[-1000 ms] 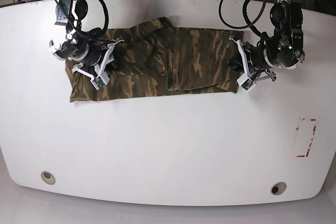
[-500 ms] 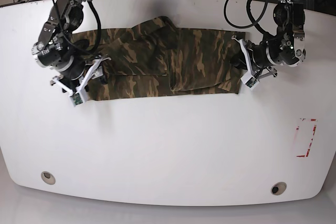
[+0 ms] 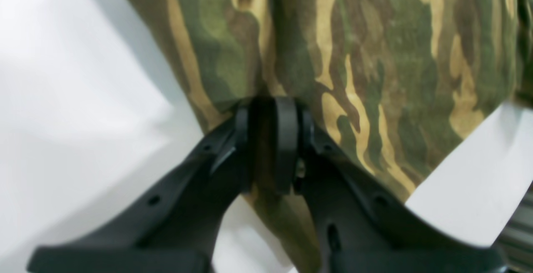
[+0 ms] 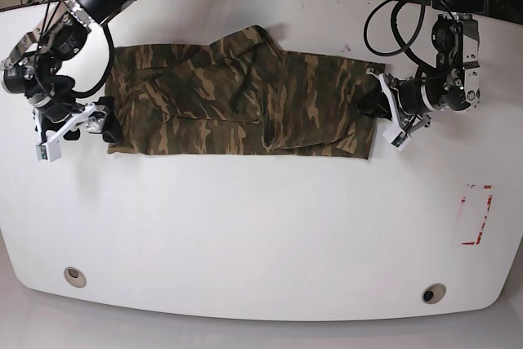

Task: Layout the t-shirt on the table in an organized manner, then fold the t-shirt properly
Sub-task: 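Grasp both ends of the strip with both grippers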

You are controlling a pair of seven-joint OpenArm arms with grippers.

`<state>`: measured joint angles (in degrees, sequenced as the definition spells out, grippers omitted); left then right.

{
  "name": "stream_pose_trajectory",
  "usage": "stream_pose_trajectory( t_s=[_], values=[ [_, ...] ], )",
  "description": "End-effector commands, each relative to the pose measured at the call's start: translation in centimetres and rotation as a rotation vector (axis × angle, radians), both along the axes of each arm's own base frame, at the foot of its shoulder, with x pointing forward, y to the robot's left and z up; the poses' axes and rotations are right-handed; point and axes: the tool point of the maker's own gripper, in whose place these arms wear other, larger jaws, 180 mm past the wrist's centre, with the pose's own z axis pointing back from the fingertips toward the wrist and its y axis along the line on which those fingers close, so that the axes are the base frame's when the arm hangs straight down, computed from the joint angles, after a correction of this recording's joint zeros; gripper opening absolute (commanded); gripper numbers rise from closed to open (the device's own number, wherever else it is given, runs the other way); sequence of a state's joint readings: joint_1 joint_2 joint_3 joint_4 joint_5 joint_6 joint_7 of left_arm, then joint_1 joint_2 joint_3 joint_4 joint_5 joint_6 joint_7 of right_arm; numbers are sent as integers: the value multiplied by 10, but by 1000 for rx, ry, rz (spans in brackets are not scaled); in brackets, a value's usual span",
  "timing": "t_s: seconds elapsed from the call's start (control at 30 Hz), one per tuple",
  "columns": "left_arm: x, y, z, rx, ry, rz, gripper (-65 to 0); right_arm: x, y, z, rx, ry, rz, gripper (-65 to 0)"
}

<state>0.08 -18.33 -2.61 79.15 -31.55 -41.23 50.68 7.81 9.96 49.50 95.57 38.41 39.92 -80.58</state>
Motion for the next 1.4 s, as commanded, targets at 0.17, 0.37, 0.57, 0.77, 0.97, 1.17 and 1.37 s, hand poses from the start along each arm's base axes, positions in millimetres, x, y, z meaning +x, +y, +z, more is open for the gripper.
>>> stream_pose_trajectory(
  t_s=[0.17, 0.37, 0.57, 0.77, 0.97, 1.17, 1.37],
  values=[
    [2, 23, -8, 116, 42, 8, -585, -2, -21, -18, 137, 16, -28, -30],
    [7, 24, -5, 117, 30, 9, -585, -9, -31, -39, 198, 55, -65, -30],
    [8, 24, -4, 119, 30, 7, -585, -16, -31, -53, 228, 77, -86, -30],
    [8, 24, -4, 119, 30, 7, -585, -20, -1, -70, 255, 116, -26, -30],
    [8, 23, -4, 118, 30, 7, -585, -20, 42, -75, 275, 112, 45, -30],
    [8, 23, -4, 118, 30, 7, -585, -18, 76, -74, 292, 100, 98, -30],
    [7, 22, -5, 116, 32, 7, -585, -12, 95, -74, 317, 81, 123, -76]
  ],
)
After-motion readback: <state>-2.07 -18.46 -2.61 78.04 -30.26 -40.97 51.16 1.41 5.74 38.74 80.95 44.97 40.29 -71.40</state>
